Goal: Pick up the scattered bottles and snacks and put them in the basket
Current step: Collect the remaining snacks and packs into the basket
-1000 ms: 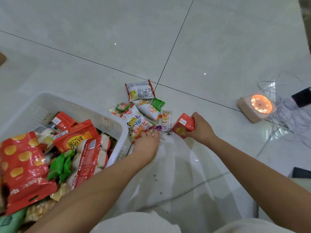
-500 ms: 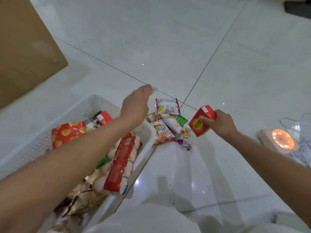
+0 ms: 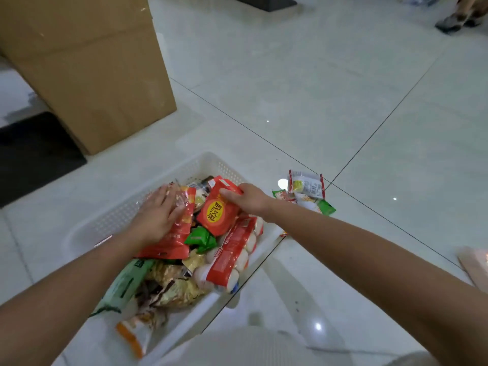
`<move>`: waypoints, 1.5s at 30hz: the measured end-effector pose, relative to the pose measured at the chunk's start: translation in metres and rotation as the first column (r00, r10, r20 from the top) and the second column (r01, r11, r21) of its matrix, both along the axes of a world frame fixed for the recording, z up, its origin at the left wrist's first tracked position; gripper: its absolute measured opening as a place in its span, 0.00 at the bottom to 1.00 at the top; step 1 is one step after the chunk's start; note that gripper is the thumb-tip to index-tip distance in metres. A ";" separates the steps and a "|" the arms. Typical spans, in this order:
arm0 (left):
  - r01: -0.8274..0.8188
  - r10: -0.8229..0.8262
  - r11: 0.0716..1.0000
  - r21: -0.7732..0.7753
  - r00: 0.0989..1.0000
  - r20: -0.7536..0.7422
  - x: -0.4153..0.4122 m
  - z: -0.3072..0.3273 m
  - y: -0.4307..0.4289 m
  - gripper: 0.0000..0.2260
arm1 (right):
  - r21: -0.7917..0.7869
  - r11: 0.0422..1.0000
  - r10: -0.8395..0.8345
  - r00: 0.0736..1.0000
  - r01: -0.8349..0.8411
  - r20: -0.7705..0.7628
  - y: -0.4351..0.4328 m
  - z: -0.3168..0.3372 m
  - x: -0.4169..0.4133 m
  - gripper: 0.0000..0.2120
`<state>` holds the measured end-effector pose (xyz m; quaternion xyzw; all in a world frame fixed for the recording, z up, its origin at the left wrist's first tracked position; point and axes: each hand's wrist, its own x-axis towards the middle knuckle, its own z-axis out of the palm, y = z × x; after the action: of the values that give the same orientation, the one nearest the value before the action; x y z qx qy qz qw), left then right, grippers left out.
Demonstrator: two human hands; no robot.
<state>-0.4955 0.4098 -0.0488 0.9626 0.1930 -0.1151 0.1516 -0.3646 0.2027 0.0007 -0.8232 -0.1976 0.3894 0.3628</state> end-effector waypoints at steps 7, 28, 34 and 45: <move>-0.095 0.095 0.995 0.038 0.995 0.006 0.021 0.018 -0.021 0.31 | -0.499 0.849 0.374 0.865 -0.174 0.335 -0.031 -0.015 0.006 0.24; 0.395 -0.404 0.912 0.108 0.912 0.076 0.171 -0.018 -0.205 0.41 | -0.508 0.808 -0.178 0.945 0.300 0.275 -0.191 -0.068 0.109 0.28; 0.432 -0.398 0.892 0.129 0.889 -0.225 0.207 -0.034 -0.218 0.35 | -0.483 0.852 -0.114 0.973 0.200 0.202 -0.178 -0.103 0.108 0.24; 0.455 -0.366 0.886 0.087 0.802 -0.473 0.222 -0.046 -0.230 0.31 | -0.607 0.772 -0.035 0.966 0.189 0.257 -0.173 -0.130 0.111 0.34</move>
<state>-0.2733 0.1798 -0.0952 0.9393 0.0188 -0.3419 -0.0208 -0.2535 0.0298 -0.1297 -0.9466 -0.0481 0.3119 0.0656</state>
